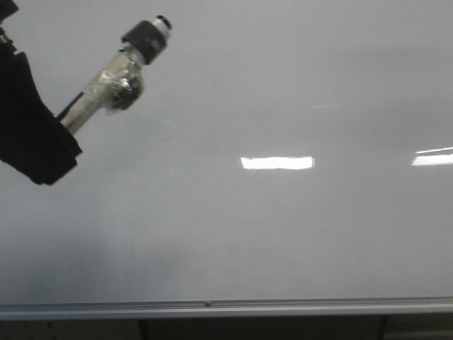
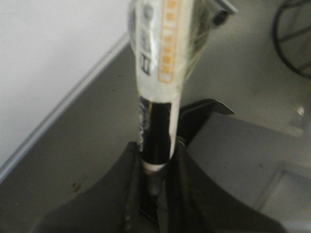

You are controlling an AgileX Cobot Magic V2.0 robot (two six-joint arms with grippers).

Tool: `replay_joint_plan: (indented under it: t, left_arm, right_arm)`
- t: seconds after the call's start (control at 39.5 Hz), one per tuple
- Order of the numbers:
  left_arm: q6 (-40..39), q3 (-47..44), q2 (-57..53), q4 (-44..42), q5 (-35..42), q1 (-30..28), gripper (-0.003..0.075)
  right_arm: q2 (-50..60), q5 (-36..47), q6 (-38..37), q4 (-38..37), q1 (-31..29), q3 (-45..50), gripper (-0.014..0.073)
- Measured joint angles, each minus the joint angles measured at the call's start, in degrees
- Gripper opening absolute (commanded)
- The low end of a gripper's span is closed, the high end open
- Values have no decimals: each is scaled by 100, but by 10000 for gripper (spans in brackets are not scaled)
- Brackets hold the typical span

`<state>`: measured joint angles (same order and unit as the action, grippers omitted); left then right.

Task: Write number 0 on whiteboard

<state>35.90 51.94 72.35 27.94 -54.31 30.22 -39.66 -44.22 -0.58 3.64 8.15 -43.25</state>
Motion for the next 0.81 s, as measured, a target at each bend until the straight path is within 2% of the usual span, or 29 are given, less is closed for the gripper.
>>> replay_joint_plan:
  t: [0.1, 0.23, 0.38, 0.53, 0.66, 0.81]
  left_arm:
    - [681, 0, 0, 437, -430, 410, -19]
    - [1138, 0, 0, 758, -786, 733, -19]
    - [1539, 9, 0, 1067, -1242, 867, -19]
    - [1746, 9, 0, 1311, -1430, 889, -19]
    - [1783, 9, 0, 1343, -1430, 889, -19]
    - [1783, 9, 0, 1355, -1430, 889, -19]
  right_arm:
    - [-545, -547, 453, 472, 352, -394, 572]
    - [-1113, -1124, 1528, 1805, 705, -853, 572]
    - [-1635, -1894, 2820, 3467, 784, -1139, 572]
    - [-2170, -2416, 3790, 4768, 784, -1161, 572]
    - [-2514, -2529, 4134, 5356, 784, -1171, 572]
    - [-2727, -2529, 4254, 5552, 867, -1171, 572]
